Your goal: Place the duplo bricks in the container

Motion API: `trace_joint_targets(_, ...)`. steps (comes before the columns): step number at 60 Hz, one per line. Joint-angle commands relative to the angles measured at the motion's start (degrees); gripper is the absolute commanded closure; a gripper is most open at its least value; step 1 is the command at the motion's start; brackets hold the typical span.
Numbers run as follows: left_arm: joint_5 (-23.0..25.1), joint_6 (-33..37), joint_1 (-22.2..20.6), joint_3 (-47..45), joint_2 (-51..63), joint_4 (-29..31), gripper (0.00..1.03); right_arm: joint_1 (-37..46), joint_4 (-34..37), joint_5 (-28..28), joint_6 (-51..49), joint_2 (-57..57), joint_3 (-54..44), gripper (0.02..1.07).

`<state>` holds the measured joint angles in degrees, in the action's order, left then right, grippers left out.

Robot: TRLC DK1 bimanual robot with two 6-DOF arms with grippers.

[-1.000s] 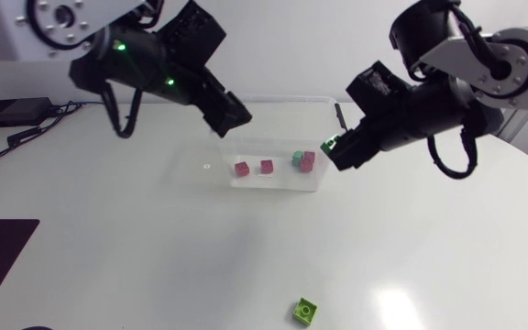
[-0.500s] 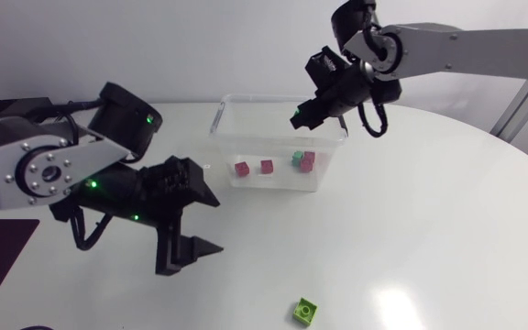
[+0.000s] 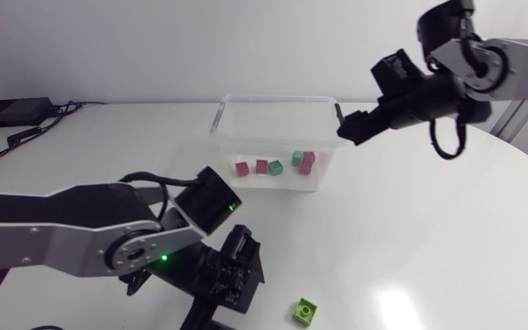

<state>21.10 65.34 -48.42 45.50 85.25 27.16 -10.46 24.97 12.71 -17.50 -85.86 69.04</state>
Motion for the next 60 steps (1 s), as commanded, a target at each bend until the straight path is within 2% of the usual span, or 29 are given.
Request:
trace_joint_targets(1, -0.98, 6.2, -2.64, 3.11, 3.52, 2.2, 0.07, 1.14, -0.45, 1.97, -3.33, 6.59, -8.74, 0.07)
trace_joint_targets(18, -5.28, 12.27, -9.41, 13.66, 13.45, 10.2, 0.07, 2.55, 0.6, 4.52, -5.79, 22.76, -26.06, 0.07)
trace_joint_targets(29, -7.13, 14.55, -13.8, 15.15, 17.05, 13.01, 0.07, 4.31, 2.01, 6.89, -6.85, 26.01, -28.43, 0.07)
trace_joint_targets(43, -8.53, 16.05, -16.35, 19.46, 20.48, 16.52, 0.08, 5.89, 2.63, 8.47, -8.08, 27.15, -29.75, 0.07)
trace_joint_targets(50, -8.53, 16.4, -17.14, 22.09, 22.59, 18.02, 0.12, 5.98, 3.33, 8.74, -8.17, 27.86, -29.84, 0.07)
trace_joint_targets(60, -8.45, 17.01, -18.11, 24.29, 24.35, 21.01, 0.27, 6.5, 4.21, 9.0, -8.87, 28.74, -29.75, 0.07)
